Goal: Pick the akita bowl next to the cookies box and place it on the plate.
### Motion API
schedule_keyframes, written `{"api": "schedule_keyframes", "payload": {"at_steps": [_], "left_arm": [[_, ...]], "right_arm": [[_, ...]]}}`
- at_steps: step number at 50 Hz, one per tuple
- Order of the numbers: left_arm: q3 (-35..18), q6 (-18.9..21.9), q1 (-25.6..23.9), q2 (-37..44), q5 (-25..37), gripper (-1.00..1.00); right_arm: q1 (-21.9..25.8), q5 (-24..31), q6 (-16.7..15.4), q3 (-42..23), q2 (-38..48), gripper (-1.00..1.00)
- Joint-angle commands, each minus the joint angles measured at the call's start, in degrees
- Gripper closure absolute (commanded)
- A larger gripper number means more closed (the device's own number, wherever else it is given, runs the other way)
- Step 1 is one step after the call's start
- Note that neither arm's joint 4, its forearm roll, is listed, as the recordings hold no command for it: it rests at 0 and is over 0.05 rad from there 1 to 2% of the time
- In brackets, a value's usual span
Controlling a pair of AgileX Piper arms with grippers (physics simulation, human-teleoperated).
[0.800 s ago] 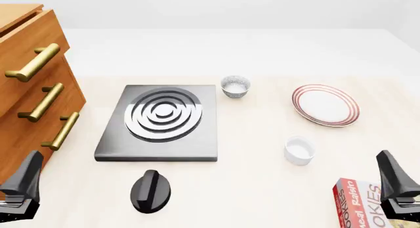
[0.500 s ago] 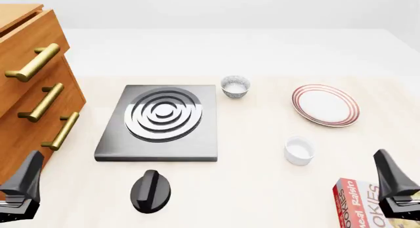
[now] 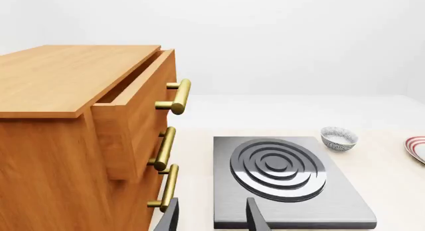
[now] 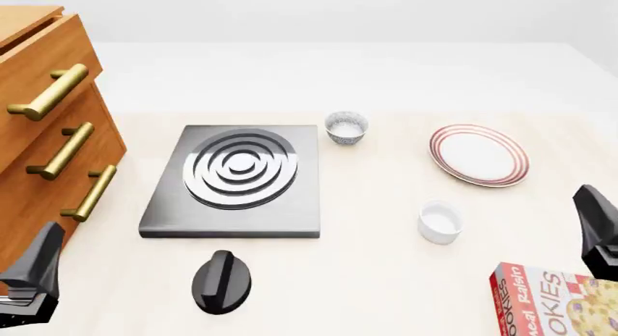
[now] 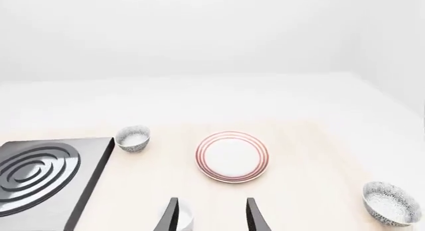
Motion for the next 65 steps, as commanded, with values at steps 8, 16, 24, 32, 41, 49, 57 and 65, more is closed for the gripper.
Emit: {"api": "schedule_keyframes", "payload": {"at_steps": [8, 16, 24, 32, 41, 49, 57, 65], "left_arm": [[0.0, 0.0, 0.0, 0.0, 0.0, -1.0], [0.0, 0.0, 0.0, 0.0, 0.0, -1.0], [0.0, 0.0, 0.0, 0.0, 0.0, -1.0], [0.0, 0.0, 0.0, 0.0, 0.0, -1.0], [0.0, 0.0, 0.0, 0.0, 0.0, -1.0], [0.0, 0.0, 0.0, 0.0, 0.0, -1.0], [0.0, 0.0, 0.0, 0.0, 0.0, -1.0], [0.0, 0.0, 0.0, 0.0, 0.0, -1.0]], "right_arm": [[-3.9, 0.6, -1.4, -8.2, 19.8, -1.0], [-7.4, 4.4, -2.4, -12.6, 22.6, -1.0], [-11.6, 5.4, -2.6, -15.5, 27.7, -1.0], [-15.8, 5.9, -3.4, -18.1, 33.1, -1.0], [-19.6, 4.7, -5.7, -21.2, 40.4, -1.0], [-23.5, 4.1, -7.3, -24.4, 46.5, -1.0], [-26.6, 3.6, -8.0, -27.7, 51.8, -1.0], [-31.1, 4.0, -8.5, -32.7, 58.4, -1.0]]}}
